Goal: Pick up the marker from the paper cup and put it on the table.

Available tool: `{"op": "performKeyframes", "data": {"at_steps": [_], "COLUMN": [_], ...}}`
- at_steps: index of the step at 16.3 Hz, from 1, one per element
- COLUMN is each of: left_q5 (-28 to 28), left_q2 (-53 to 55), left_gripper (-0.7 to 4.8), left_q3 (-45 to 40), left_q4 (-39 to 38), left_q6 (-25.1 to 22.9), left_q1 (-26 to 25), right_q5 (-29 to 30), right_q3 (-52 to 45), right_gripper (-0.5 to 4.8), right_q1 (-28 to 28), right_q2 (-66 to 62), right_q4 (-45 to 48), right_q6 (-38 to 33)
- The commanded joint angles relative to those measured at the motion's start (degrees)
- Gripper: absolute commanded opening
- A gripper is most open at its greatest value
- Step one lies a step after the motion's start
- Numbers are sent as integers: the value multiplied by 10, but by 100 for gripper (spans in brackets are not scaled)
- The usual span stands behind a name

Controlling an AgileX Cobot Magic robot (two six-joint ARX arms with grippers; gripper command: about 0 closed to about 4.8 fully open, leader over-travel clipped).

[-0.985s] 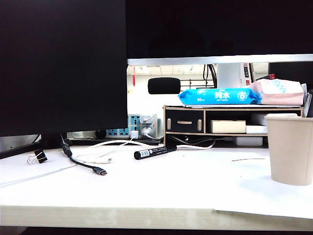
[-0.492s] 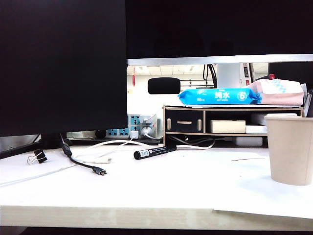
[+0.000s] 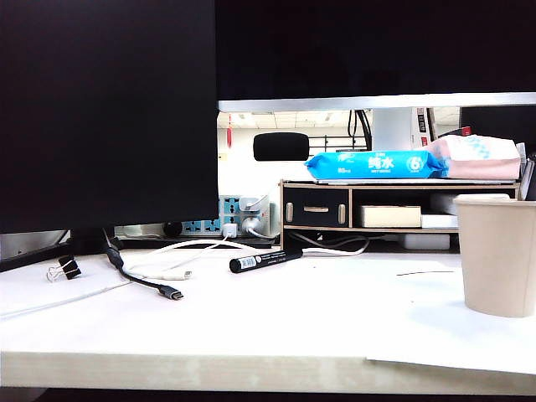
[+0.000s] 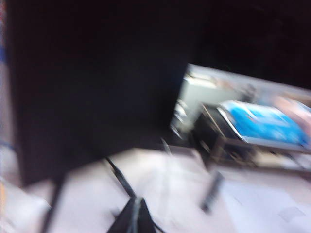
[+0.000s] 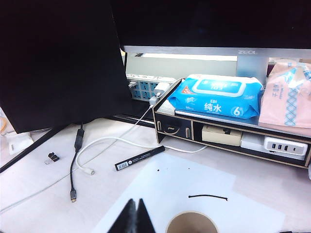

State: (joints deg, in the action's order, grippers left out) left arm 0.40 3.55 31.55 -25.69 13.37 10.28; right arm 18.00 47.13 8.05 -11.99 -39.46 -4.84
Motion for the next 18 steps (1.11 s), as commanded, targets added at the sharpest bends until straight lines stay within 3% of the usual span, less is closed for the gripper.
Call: {"op": "performKeyframes", "data": {"at_steps": [1, 3, 5, 8, 18], "left_q5": [-7, -8, -2, -4, -4], "left_q2": [0, 0, 0, -1, -34], "left_gripper": [-5, -5, -5, -5, -5], "left_q3": [-40, -111, -170, -245, -310], "left_q4": [68, 133, 197, 265, 275], "left_q6": [-60, -56, -15, -7, -10], "left_q1": [-33, -64, -105, -141, -142], "right_q5": [0, 0, 0, -1, 0], "right_q3": [2, 2, 2, 2, 2], "right_gripper": [5, 5, 5, 5, 5], "right_q1": [0, 0, 0, 0, 0], "right_q2": [1, 1, 1, 1, 1], "right_q4": [7, 7, 7, 7, 7], "right_q6": [0, 0, 0, 0, 0]}}
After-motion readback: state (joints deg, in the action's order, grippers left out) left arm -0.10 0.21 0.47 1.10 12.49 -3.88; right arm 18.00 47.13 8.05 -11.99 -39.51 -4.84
